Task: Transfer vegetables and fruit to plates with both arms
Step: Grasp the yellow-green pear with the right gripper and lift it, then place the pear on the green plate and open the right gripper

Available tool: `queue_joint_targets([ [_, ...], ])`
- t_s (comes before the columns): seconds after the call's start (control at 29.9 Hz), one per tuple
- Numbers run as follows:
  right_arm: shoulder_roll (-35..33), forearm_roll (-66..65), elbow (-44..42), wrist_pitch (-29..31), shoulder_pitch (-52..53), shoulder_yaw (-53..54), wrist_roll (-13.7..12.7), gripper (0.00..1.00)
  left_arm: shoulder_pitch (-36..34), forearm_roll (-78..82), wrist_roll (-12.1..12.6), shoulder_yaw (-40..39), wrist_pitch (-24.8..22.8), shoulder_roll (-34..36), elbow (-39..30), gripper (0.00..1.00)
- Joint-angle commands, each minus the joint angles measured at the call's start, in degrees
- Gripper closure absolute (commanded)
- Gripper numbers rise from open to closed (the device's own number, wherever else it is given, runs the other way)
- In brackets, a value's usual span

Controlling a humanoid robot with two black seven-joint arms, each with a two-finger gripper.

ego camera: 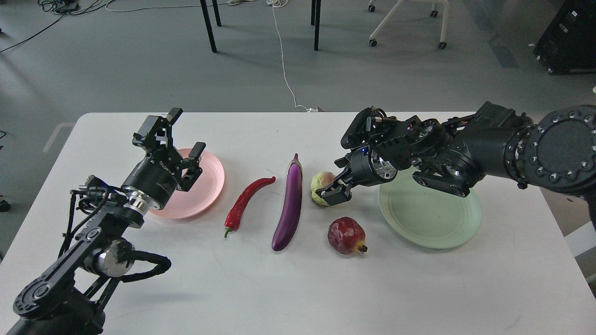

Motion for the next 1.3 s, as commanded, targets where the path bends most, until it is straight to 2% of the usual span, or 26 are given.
queue_joint_targets([
  [0.0, 0.0, 1.5, -0.8, -0.4, -1.0, -0.2, 0.0, 0.08, 0.1, 0.0, 0.0, 0.0, 0.0, 0.0, -0.1, 0.02],
  [0.07, 0.0, 2.6, -0.8, -0.4, -1.0, -1.2, 0.0, 0.13, 0.2, 0.0, 0.0, 0.1, -0.1, 0.0, -0.2, 0.02],
  [0.2, 0.0, 4.9, -0.7, -0.6, -1.3, -2.3, 0.0, 0.38, 0.5, 0.1, 0.0, 0.1, -0.1, 0.0, -0.2, 0.02],
  [0.3, 0.0, 6.1, -0.6, -1.4, -1.7, -2.4, 0.0, 0.43, 0.5, 0.1, 0.0, 0.1, 0.0, -0.1, -0.3, 0.02],
  [0.4, 0.0, 6.4, -0.3, -1.7, -1.8, -2.3, 0.0, 0.53, 0.5, 0.1, 0.0, 0.0, -0.1, 0.0, -0.3, 0.02],
  [0.67, -0.4, 6.0, 1.0, -1.5, 2.3, -2.3, 0.0, 0.56, 0.5, 0.1, 0.0, 0.0, -0.1, 0.0, -0.3, 0.02],
  [0.8, -7.2, 4.3, 5.8, -1.2, 7.6, -2.7, 0.0, 0.56, 0.5, 0.1, 0.0, 0.1, -0.1, 0.4, -0.7, 0.02],
  [0.9, -12.4, -1.5, 8.2, -1.2, 10.3, -5.6, 0.0, 0.56, 0.5, 0.1, 0.0, 0.1, -0.1, 0.4, -1.0, 0.02],
  [1.1, -22.1, -5.1, 11.8, -1.2, 10.4, -7.4, 0.0, 0.55, 0.5, 0.2, 0.0, 0.1, -0.1, 0.0, -1.0, 0.02],
  [1.27, -27.4, -7.8, 14.8, -1.1, 10.3, -7.5, 0.0, 0.54, 0.5, 0.3, 0.0, 0.2, -0.1, -0.2, -1.0, 0.02],
])
